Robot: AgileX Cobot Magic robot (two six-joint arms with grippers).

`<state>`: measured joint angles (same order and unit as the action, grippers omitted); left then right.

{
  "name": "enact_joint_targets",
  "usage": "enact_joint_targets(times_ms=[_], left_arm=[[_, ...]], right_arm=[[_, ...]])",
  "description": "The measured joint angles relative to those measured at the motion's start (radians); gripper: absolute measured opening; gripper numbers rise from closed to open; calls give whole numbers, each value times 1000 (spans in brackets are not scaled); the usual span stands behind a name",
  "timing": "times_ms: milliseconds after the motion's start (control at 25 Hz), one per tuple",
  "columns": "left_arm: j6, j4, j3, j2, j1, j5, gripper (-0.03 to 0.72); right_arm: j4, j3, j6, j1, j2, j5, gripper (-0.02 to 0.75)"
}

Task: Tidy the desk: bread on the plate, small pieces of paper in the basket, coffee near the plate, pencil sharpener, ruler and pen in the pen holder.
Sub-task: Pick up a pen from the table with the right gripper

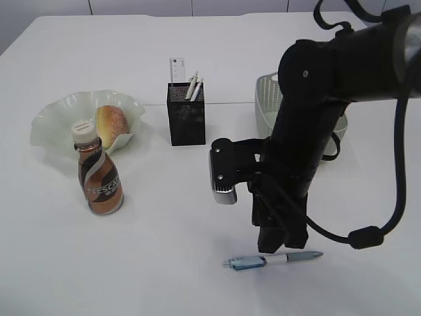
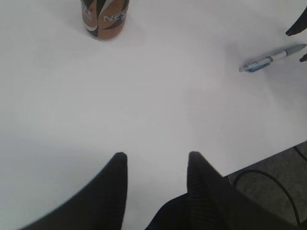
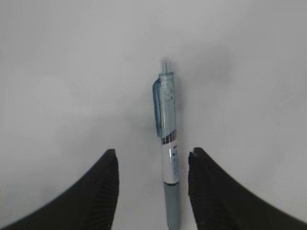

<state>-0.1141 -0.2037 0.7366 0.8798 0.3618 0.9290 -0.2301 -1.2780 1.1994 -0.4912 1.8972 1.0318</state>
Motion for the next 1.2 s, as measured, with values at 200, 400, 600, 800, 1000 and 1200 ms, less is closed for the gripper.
enact_joint_targets(times_ms=[200, 400, 600, 800, 1000, 1200], left_arm=[[2, 6, 0, 0, 0, -2, 307], [2, 20, 0, 0, 0, -2, 307], [2, 31, 0, 0, 0, -4, 307], [2, 37, 0, 0, 0, -6, 307], [2, 39, 0, 0, 0, -20, 307], [2, 39, 0, 0, 0, -24, 307]], right_arm=[[5, 11, -29, 0, 28, -62, 354], [7, 11, -38, 0, 59, -86, 354], [9, 11, -55, 0, 91, -96, 354], [16, 11, -59, -8, 109, -105, 354], [16, 11, -61, -12, 129, -105, 354], [20, 11, -61, -20, 138, -121, 354]])
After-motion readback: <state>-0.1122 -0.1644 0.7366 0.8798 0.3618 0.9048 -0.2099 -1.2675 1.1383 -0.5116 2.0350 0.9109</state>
